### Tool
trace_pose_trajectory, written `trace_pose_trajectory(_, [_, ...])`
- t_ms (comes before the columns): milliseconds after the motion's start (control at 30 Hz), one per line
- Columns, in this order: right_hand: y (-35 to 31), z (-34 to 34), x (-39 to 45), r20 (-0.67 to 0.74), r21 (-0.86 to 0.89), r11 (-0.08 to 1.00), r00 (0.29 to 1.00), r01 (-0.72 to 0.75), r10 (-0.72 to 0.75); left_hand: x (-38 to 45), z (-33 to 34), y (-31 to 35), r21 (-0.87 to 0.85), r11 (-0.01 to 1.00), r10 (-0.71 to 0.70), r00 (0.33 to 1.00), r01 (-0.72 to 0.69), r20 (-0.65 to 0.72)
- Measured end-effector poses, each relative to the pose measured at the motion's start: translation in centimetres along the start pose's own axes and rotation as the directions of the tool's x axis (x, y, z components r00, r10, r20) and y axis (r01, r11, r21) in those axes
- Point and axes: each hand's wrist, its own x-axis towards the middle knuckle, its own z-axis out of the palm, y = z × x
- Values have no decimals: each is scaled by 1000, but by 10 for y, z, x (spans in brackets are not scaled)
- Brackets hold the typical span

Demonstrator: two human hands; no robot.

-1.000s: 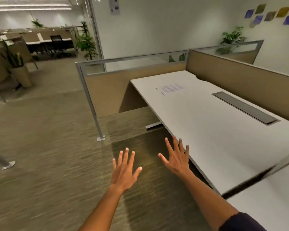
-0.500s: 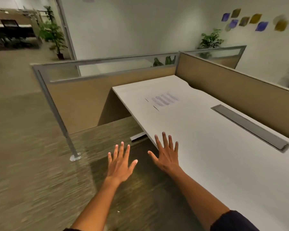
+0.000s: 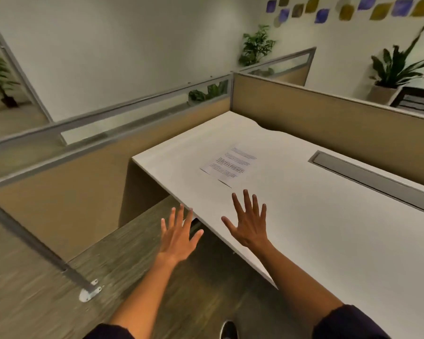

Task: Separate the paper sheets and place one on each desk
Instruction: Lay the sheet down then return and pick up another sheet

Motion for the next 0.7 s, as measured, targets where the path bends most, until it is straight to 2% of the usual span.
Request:
trace_pose_trajectory(167, [-2,20,79,14,3,998,998,-68,68,90,-5,-19,17,999,48,998,-49,37])
trace_pose_trajectory(433, [3,46,202,94,85,976,977,-200,192,219,-11,-47,43,998,31,996,-34,84])
trace_pose_trajectory(700, [5,71,250,203,158,900,905,-406,373,312,1,-41,22,990,131,965,-140,229])
